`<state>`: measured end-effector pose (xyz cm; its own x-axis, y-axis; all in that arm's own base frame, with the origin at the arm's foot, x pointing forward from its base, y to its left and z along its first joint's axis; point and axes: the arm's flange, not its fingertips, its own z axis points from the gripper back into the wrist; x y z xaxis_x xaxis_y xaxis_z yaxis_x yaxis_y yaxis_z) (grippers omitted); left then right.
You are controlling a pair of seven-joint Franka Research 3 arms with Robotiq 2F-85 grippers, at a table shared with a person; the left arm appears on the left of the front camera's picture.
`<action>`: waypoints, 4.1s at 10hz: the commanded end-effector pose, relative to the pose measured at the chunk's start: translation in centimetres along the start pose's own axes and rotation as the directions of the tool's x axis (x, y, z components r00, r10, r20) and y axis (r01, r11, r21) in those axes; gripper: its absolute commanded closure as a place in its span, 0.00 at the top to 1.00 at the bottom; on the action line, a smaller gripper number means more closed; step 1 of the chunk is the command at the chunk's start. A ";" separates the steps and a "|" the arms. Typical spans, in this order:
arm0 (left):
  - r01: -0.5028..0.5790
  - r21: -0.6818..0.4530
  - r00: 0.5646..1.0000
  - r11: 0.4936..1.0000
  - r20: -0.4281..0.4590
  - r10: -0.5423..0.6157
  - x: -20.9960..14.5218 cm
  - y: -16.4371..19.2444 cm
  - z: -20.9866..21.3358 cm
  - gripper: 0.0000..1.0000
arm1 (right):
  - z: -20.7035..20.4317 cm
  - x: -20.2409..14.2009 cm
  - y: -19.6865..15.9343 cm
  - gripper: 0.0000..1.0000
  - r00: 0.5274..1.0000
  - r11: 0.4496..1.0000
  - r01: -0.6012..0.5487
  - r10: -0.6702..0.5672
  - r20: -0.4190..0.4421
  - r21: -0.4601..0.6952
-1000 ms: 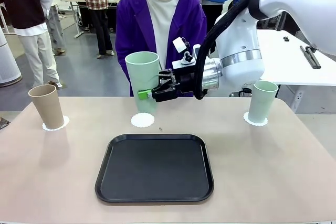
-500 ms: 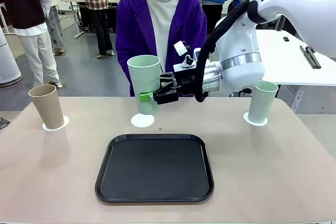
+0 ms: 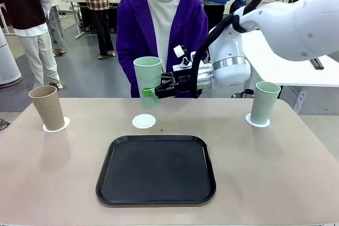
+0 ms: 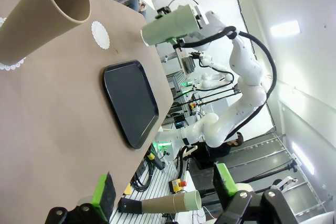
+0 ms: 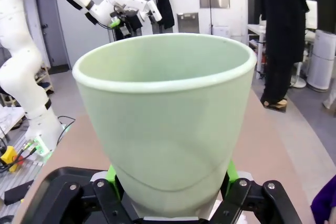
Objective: Place coasters on the table and set cups on them.
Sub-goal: Take one Reusable plastic cup from the Flat Tray and place it on a coaster set by the human.
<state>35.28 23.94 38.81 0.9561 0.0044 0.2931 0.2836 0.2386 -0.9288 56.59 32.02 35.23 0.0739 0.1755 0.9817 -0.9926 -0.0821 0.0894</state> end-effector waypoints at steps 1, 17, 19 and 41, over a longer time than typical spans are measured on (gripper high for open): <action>0.005 -0.003 1.000 1.000 0.006 -0.005 -0.1 -0.2 0.1 1.00 | -1.3 0.9 -3.3 0.83 1.000 0.999 0.014 -0.015 0.018 0.051; 0.005 -0.003 1.000 1.000 0.006 -0.005 -0.1 -0.2 0.1 1.00 | -3.5 -4.3 -7.6 0.83 0.992 0.982 -0.126 0.123 0.030 0.144; 0.005 -0.003 1.000 1.000 0.006 -0.005 -0.1 -0.2 0.1 1.00 | -4.2 -5.5 -7.8 0.83 0.990 0.976 -0.136 0.130 0.050 0.171; 0.005 -0.003 1.000 1.000 0.006 -0.005 -0.1 -0.2 0.1 1.00 | -5.6 -10.9 -9.4 0.83 1.000 0.975 -0.009 0.012 -0.013 0.221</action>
<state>35.28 23.94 38.81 0.9561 0.0044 0.2931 0.2836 0.2386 -0.9288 64.09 36.31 22.57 0.0523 0.1681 0.9844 -0.9558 -0.2772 0.0981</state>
